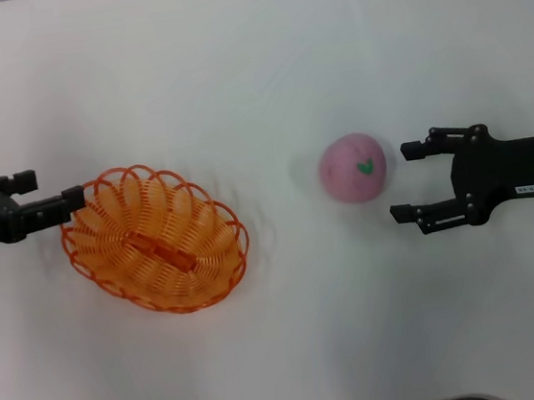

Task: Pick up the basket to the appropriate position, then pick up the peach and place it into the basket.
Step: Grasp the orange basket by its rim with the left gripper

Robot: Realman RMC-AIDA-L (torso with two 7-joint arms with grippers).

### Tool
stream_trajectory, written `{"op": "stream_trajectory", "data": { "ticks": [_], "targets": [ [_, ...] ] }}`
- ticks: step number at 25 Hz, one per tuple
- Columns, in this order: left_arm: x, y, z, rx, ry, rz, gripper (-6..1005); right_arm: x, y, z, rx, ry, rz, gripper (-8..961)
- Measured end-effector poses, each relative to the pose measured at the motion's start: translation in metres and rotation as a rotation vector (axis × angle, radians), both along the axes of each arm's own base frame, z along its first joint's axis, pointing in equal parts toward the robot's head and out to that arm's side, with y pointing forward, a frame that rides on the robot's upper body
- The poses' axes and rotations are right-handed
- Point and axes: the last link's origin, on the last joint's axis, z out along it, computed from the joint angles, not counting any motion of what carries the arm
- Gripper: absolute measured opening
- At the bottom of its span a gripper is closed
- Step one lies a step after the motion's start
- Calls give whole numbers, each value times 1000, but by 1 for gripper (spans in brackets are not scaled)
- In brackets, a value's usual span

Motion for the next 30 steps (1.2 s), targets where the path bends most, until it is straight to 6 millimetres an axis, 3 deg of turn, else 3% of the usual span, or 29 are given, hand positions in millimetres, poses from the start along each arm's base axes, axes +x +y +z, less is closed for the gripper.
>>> {"op": "stream_trajectory", "data": {
  "ticks": [16,30],
  "targets": [
    [52,30,-12,-200,318,8,861,0,1,2,6,-2,-1,916],
    [65,40,-20,-240,414,83,856,-1,3,2,7,3,-4,917]
  ]
}}
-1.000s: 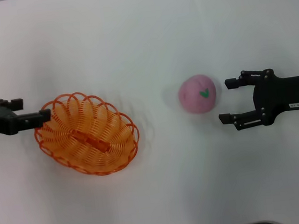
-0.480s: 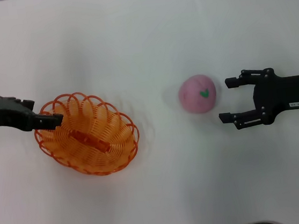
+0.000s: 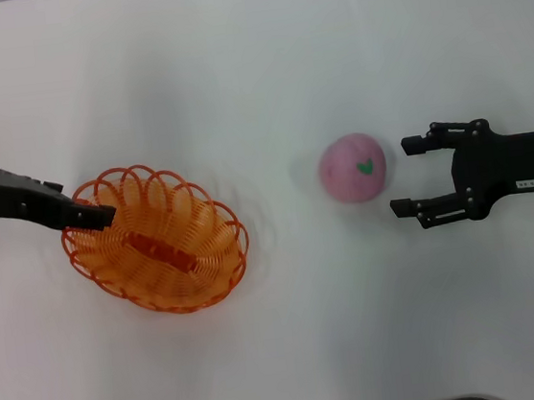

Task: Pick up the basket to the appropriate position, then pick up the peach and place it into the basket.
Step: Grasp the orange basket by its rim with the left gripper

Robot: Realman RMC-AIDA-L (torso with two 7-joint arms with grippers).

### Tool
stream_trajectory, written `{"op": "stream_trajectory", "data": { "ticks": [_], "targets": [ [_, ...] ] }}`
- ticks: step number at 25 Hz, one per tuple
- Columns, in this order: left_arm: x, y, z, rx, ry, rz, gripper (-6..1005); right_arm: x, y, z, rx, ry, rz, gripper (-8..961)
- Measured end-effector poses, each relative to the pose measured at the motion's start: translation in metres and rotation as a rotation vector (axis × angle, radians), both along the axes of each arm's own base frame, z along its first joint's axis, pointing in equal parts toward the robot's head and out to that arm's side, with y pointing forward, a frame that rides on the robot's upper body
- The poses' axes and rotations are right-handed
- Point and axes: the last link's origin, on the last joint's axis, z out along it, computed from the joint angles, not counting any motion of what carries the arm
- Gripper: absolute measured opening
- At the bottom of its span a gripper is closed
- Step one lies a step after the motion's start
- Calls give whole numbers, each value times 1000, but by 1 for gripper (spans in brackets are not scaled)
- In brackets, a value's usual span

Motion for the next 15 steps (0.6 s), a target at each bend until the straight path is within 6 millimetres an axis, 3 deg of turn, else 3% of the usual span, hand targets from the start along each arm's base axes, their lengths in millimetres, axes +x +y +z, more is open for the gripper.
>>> {"op": "stream_trajectory", "data": {
  "ticks": [15],
  "targets": [
    [1,3,-13,-48,36,-3,844,0,0,0,1,2,0,918]
  ]
}}
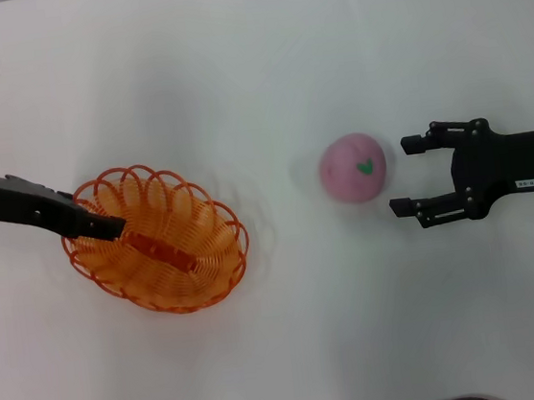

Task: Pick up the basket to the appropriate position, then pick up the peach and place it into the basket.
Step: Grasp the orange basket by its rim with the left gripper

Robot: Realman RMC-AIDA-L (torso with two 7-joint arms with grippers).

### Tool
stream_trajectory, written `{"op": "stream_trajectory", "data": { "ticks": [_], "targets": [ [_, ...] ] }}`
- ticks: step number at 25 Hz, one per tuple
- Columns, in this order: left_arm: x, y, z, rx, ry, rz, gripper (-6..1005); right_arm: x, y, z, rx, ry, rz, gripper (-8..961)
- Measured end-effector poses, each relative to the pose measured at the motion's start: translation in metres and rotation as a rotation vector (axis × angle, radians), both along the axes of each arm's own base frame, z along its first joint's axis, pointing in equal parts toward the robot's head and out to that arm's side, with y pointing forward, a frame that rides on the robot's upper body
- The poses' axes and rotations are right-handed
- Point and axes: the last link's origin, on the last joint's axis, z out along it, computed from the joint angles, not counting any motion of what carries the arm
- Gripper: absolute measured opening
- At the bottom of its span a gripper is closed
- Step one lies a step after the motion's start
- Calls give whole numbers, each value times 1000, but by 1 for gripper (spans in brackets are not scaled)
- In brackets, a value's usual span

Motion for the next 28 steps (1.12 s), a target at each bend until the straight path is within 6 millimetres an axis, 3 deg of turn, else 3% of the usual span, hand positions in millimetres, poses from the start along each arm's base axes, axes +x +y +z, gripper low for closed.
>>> {"op": "stream_trajectory", "data": {
  "ticks": [9,20,28],
  "targets": [
    [6,-4,-10,-42,29,-40,784,-1,1,0,-1,0,1,918],
    [10,-2,-10,-27,32,-48,363,-1,1,0,1,0,1,919],
    [7,-1,-9,-18,53,-31,135,-1,2,0,2,0,2,920]
  ]
}}
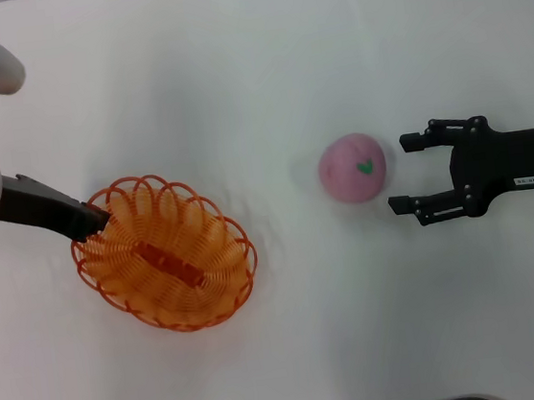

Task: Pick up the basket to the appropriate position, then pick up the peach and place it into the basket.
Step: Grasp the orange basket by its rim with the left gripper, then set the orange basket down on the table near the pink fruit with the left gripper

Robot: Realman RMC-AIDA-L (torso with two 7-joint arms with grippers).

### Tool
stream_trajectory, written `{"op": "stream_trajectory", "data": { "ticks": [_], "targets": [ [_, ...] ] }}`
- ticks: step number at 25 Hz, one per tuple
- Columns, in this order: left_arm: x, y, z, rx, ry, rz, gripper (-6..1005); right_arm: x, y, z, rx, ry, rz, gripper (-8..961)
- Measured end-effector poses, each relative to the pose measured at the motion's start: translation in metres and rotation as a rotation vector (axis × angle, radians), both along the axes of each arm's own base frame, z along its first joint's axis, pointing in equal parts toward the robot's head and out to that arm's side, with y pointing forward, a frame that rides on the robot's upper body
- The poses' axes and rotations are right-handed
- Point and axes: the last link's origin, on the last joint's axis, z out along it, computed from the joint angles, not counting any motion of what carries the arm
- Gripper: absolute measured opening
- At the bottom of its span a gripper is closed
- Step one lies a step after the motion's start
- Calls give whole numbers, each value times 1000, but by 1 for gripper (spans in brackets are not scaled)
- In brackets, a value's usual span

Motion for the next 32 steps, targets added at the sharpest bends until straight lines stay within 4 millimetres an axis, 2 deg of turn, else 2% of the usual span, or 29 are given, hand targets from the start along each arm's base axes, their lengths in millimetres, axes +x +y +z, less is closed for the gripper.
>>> {"op": "stream_trajectory", "data": {
  "ticks": [10,20,32],
  "targets": [
    [4,4,13,32,-63,86,104,0,0,0,0,0,0,921],
    [11,2,33,51,-272,273,75,1,1,2,10,2,-6,921],
    [4,-9,28,90,-386,463,63,3,3,6,36,8,-20,922]
  ]
}}
